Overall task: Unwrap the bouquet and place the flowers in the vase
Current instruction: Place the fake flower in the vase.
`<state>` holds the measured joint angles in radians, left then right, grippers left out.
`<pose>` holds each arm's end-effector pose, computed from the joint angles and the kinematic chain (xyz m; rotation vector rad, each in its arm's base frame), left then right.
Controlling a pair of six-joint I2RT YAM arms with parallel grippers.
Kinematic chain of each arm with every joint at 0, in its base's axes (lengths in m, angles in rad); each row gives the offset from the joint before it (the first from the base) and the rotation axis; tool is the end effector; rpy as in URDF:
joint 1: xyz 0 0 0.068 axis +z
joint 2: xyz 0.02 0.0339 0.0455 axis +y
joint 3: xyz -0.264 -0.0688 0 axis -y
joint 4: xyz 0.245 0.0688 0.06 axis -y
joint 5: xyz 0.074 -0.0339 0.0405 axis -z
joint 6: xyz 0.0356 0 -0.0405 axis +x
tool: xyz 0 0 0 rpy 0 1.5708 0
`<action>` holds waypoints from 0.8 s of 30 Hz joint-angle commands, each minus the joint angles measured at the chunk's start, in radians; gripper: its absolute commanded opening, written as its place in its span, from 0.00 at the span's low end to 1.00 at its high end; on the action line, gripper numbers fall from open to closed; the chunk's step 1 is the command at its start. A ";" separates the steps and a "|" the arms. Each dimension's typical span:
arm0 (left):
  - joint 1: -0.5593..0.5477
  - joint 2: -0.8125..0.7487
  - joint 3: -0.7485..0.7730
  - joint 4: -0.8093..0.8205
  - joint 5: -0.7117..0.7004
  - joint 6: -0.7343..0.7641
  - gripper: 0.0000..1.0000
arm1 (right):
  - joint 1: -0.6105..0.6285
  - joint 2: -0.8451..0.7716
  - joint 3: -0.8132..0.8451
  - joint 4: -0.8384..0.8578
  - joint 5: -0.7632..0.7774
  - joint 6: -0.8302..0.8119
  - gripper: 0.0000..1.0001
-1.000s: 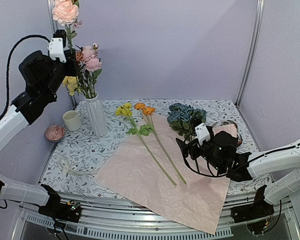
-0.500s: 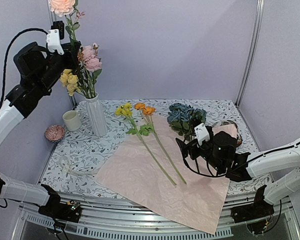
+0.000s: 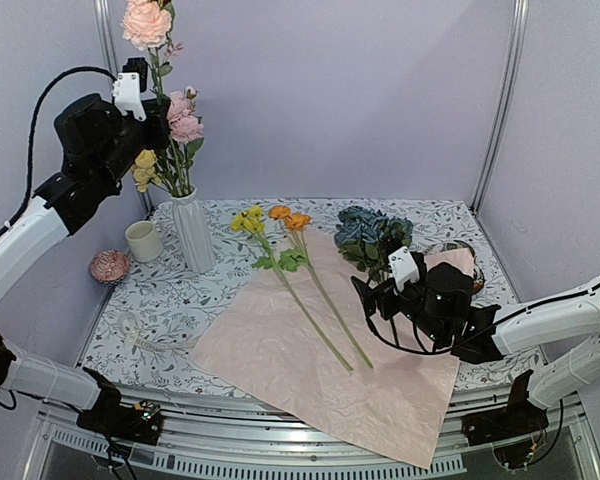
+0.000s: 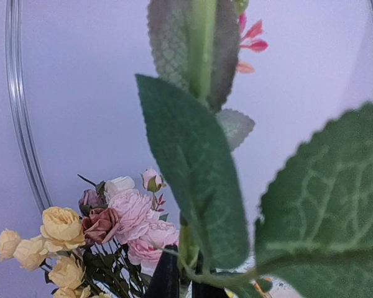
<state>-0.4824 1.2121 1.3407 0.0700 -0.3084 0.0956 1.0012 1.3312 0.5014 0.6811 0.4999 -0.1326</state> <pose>0.2428 -0.1149 0.4729 0.1400 1.3755 -0.1116 0.1606 0.2191 0.2141 -0.5857 1.6023 0.2180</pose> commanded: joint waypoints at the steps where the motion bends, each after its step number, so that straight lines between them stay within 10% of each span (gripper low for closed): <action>1: 0.039 0.043 -0.030 0.023 -0.002 -0.025 0.00 | -0.003 0.014 0.019 0.014 -0.003 -0.002 0.99; 17: 0.162 0.189 -0.041 -0.152 0.025 -0.237 0.00 | -0.003 0.016 0.025 0.008 -0.002 -0.005 0.99; 24: 0.163 0.201 -0.059 -0.187 0.033 -0.299 0.55 | -0.003 0.025 0.029 0.003 0.001 -0.004 0.99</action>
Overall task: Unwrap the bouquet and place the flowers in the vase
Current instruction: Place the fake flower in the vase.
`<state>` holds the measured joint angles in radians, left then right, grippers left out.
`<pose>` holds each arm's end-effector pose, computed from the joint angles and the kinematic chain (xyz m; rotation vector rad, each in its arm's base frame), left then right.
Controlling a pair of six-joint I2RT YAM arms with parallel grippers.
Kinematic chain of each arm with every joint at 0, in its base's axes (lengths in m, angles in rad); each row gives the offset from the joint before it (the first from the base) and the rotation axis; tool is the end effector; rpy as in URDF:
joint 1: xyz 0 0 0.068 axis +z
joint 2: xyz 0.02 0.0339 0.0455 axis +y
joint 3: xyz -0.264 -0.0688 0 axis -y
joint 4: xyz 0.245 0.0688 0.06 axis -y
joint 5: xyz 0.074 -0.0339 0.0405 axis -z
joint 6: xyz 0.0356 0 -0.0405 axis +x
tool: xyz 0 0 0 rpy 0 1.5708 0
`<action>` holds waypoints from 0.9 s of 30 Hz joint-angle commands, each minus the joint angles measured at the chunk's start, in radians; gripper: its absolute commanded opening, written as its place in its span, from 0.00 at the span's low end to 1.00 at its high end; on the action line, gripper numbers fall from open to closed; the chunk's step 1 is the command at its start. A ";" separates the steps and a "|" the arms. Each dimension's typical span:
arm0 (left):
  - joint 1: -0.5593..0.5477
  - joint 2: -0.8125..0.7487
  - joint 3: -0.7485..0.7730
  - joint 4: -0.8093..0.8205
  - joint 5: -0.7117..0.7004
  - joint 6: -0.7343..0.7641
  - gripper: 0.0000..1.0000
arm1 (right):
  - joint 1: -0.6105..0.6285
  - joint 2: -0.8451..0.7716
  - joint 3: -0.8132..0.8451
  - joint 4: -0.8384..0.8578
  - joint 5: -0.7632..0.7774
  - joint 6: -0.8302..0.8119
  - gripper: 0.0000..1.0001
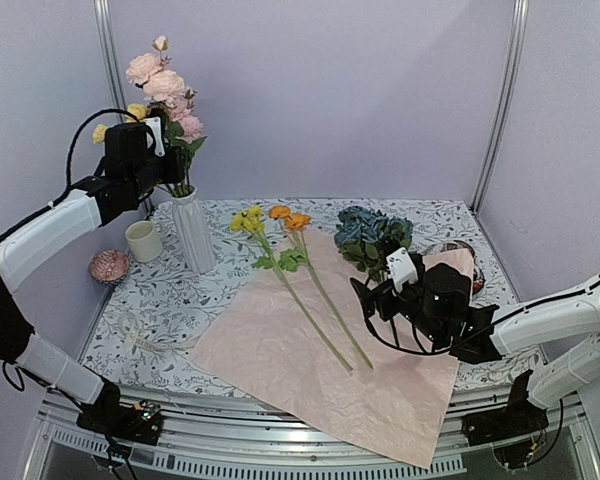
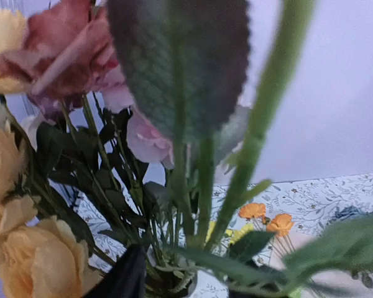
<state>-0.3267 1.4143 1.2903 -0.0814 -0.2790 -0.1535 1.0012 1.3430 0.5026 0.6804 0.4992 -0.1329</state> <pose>0.3208 -0.0983 0.3814 -0.0479 1.7686 -0.1002 0.1613 0.2202 0.2114 -0.5936 1.6098 0.2128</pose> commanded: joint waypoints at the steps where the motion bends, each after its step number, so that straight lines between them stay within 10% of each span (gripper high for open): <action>1: 0.007 -0.003 -0.007 -0.041 0.005 -0.056 0.63 | -0.003 0.013 0.028 0.004 0.001 -0.004 0.99; 8: 0.007 -0.034 0.003 -0.097 0.032 -0.073 0.78 | -0.003 0.017 0.032 -0.001 -0.002 -0.004 0.99; 27: 0.012 -0.128 -0.117 -0.190 0.110 -0.195 0.82 | -0.032 0.108 0.118 -0.118 -0.033 0.052 1.00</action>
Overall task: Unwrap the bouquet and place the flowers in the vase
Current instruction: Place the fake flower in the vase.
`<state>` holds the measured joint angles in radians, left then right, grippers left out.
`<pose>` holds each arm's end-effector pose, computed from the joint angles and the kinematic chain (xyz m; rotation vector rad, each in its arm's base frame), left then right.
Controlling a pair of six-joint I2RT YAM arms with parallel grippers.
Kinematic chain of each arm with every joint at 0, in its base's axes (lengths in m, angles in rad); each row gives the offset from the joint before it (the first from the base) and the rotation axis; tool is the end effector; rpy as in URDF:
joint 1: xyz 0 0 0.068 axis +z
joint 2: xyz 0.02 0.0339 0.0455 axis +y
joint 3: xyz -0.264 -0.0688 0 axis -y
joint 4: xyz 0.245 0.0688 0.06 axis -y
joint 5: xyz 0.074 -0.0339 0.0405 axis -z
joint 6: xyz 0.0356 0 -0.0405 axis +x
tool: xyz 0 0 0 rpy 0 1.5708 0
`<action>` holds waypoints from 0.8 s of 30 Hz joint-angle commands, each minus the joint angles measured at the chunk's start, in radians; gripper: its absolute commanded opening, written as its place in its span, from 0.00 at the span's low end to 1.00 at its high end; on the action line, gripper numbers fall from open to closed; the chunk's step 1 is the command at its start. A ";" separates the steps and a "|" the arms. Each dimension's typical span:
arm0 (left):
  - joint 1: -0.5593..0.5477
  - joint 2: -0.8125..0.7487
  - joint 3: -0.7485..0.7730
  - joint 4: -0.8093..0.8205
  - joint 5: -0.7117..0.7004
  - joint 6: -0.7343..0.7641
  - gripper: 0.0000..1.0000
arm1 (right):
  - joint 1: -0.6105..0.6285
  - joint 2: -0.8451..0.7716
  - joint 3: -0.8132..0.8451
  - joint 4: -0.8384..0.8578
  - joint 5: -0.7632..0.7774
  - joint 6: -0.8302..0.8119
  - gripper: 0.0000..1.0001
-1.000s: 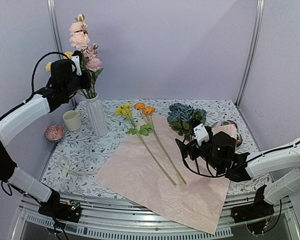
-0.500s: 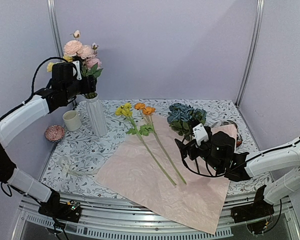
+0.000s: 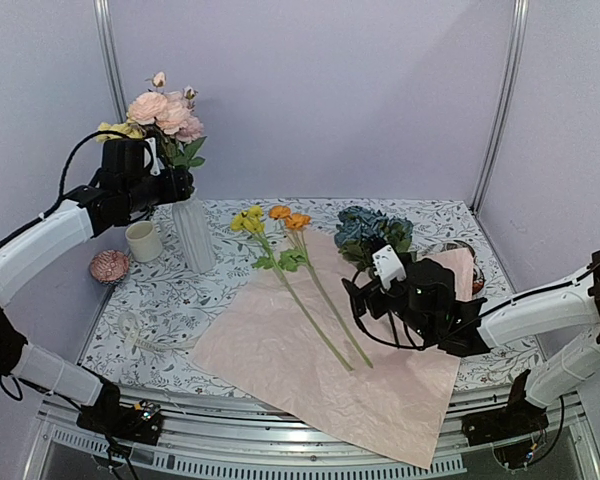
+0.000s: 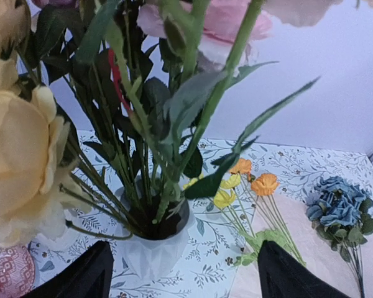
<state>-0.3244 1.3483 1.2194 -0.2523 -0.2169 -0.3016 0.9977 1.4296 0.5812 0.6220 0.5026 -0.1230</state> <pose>0.2995 -0.0926 0.3585 -0.1209 1.9443 -0.2035 0.1729 0.2364 0.2071 -0.6224 1.6595 0.1815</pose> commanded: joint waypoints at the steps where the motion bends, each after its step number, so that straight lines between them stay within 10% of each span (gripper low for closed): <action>1: 0.010 -0.080 -0.064 -0.014 0.073 -0.052 0.83 | -0.048 0.032 0.055 -0.091 -0.070 0.056 0.99; 24: -0.006 -0.458 -0.725 0.471 0.661 -0.342 0.84 | -0.135 0.351 0.482 -0.696 -0.551 0.419 0.51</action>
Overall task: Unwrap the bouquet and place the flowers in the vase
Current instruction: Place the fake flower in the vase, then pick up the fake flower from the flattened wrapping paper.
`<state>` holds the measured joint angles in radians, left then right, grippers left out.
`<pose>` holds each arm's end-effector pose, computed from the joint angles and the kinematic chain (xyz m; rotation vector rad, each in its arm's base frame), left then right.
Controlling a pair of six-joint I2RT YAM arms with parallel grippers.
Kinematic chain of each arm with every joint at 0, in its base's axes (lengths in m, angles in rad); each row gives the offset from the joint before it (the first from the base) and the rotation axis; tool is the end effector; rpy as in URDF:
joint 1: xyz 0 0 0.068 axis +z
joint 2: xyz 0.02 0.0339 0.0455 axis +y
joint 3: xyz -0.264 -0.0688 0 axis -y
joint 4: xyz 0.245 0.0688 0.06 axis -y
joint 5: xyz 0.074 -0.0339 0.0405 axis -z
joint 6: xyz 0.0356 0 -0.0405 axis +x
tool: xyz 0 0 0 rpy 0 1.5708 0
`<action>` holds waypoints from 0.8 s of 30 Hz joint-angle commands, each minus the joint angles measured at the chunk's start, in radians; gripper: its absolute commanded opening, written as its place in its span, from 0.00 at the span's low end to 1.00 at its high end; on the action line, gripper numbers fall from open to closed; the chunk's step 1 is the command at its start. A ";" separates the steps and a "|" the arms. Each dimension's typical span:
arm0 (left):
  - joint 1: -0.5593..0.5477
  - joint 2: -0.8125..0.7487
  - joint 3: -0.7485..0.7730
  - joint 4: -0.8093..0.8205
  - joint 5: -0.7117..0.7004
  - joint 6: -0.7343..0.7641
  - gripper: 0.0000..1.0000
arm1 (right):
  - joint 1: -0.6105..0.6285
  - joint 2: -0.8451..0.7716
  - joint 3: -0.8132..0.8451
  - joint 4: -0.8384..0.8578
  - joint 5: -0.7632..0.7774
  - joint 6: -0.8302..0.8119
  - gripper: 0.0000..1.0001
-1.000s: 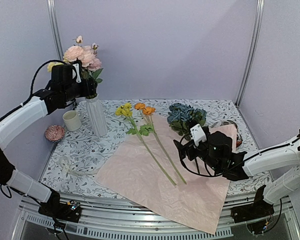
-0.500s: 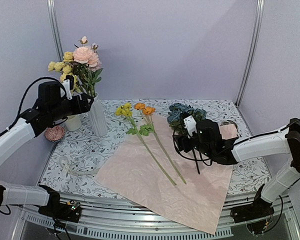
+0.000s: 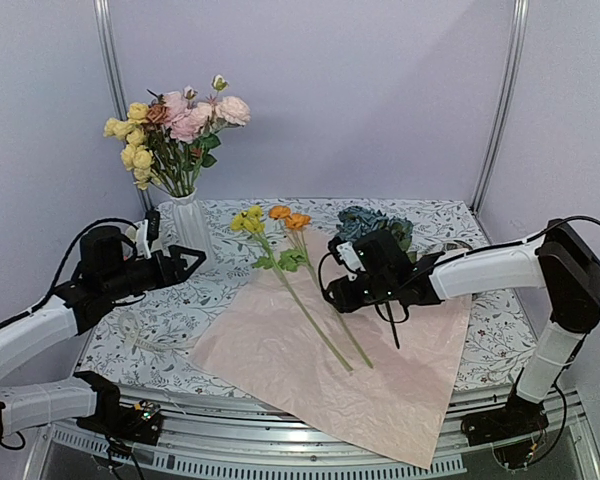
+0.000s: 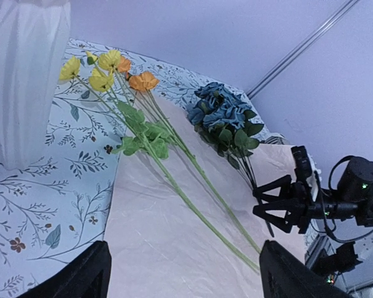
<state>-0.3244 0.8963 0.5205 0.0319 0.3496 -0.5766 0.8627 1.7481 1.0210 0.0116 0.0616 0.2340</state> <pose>0.1916 -0.0773 0.2494 -0.0048 2.0077 -0.9275 0.2437 0.2813 0.1835 -0.6909 2.2310 0.4934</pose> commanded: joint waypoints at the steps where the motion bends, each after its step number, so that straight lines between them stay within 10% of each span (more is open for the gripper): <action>1: -0.010 0.001 -0.035 0.209 0.101 -0.073 0.84 | 0.000 0.042 0.053 -0.101 -0.106 0.066 0.49; 24: -0.056 0.088 0.001 0.256 0.111 -0.033 0.84 | 0.001 0.221 0.177 -0.281 0.010 0.127 0.27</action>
<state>-0.3691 0.9775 0.4904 0.2943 0.4629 -0.6376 0.8627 1.9461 1.1713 -0.2546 0.0521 0.3466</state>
